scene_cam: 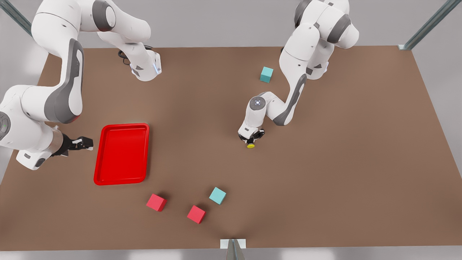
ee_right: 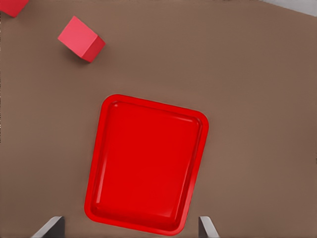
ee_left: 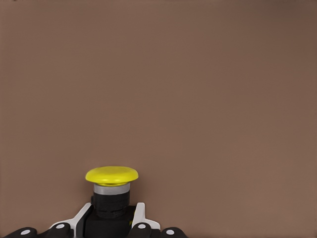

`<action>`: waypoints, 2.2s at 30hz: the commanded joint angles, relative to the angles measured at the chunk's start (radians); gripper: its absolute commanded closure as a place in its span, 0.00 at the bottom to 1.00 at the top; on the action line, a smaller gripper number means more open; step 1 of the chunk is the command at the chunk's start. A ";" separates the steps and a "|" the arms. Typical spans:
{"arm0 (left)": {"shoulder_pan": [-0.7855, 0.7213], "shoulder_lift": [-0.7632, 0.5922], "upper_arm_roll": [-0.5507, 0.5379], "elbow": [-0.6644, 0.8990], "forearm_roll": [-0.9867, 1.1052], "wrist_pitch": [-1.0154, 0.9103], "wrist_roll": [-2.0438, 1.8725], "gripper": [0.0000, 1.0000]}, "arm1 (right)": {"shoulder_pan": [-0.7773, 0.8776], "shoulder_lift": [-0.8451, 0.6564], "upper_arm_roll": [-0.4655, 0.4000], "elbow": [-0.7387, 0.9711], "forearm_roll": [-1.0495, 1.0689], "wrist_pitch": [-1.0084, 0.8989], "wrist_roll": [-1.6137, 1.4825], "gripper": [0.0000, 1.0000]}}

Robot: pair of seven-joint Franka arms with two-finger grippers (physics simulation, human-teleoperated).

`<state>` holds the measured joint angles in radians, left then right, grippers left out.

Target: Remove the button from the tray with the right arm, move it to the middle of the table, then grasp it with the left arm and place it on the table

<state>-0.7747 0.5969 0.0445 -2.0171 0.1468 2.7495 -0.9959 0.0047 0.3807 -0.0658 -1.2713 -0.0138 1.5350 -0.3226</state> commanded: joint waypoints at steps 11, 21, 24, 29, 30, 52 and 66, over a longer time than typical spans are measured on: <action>0.000 0.004 0.000 0.014 0.000 -0.004 -0.014 0.49 | 0.000 0.003 0.000 0.000 -0.031 0.019 -0.112 0.00; 0.000 0.001 0.003 0.046 -0.001 -0.007 -0.012 0.49 | -0.002 0.003 0.000 -0.002 -0.031 0.014 -0.112 0.00; 0.002 0.003 0.005 0.083 -0.006 -0.021 -0.020 0.49 | 0.001 0.003 0.000 -0.002 -0.031 0.016 -0.112 0.00; -0.002 0.004 0.008 0.146 -0.010 -0.195 -0.078 0.49 | 0.005 0.003 0.001 -0.011 -0.029 0.011 -0.112 0.00; -0.006 0.004 0.008 0.173 -0.004 -0.298 -0.173 0.49 | 0.011 0.001 0.001 -0.011 -0.029 0.011 -0.110 0.00; -0.006 0.192 0.075 0.420 1.051 -0.952 -1.756 0.50 | 0.026 0.004 0.001 -0.017 -0.021 -0.018 -0.105 0.00; 0.005 0.357 0.075 0.419 1.260 -0.972 -1.957 0.50 | 0.043 -0.003 0.060 -0.057 0.003 -0.107 -0.108 0.00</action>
<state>-0.7718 0.9495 0.1193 -1.5989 1.3690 1.7875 -2.4974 0.0494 0.3795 -0.0080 -1.3275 -0.0148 1.4690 -0.4273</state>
